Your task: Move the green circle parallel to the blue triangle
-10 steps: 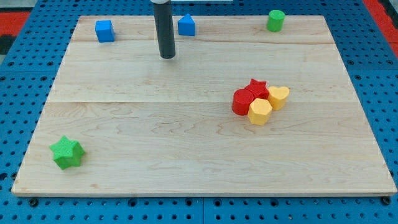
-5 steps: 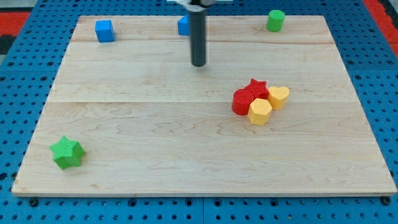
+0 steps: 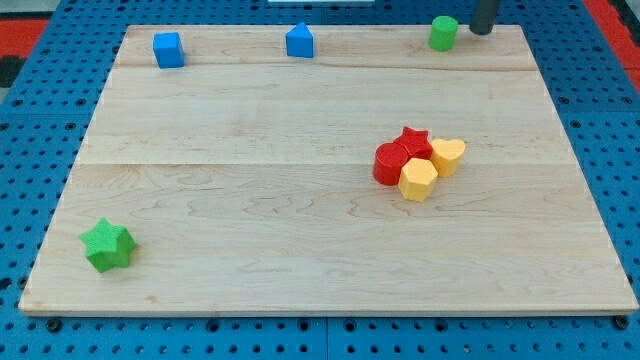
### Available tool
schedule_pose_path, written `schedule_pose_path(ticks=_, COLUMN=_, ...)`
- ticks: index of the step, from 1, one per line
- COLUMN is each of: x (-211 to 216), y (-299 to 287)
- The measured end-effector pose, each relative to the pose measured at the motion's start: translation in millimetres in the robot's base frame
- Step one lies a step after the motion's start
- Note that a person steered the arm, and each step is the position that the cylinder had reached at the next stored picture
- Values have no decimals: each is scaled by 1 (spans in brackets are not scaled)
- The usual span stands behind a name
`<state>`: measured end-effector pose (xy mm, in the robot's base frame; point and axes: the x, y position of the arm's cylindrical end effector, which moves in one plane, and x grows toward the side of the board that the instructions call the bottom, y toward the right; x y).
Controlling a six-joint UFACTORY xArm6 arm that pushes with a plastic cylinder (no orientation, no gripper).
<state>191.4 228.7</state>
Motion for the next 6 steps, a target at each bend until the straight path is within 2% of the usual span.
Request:
schedule_pose_path(ticks=2, x=2, y=-88)
schedule_pose_path(ticks=3, x=2, y=-78)
schedule_pose_path(ticks=5, x=0, y=-123)
schedule_pose_path(ticks=6, x=0, y=-105)
